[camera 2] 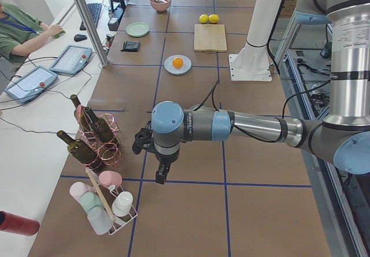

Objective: Pick orange to plate

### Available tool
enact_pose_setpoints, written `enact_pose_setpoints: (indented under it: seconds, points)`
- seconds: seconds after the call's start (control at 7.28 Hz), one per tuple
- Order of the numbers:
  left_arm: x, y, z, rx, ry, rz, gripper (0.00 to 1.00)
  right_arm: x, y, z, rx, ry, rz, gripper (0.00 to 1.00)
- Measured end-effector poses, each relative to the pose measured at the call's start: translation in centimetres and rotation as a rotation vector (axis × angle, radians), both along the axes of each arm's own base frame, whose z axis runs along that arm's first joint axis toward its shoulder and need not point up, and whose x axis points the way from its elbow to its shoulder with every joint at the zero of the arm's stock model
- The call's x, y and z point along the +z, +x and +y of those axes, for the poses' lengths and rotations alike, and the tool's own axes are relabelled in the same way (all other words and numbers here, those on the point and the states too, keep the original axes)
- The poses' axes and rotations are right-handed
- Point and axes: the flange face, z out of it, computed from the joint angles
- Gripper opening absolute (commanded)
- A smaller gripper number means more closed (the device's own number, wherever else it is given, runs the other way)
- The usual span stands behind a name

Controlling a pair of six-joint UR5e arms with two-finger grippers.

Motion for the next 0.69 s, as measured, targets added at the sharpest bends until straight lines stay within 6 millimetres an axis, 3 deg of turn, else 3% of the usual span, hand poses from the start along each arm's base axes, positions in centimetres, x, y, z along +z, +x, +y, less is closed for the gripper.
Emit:
enact_pose_setpoints:
  seconds: [0.69]
  points:
    - [0.04, 0.05, 0.35, 0.000, 0.000, 0.000, 1.00, 0.22, -0.13, 0.20, 0.009, -0.014, -0.004, 1.00]
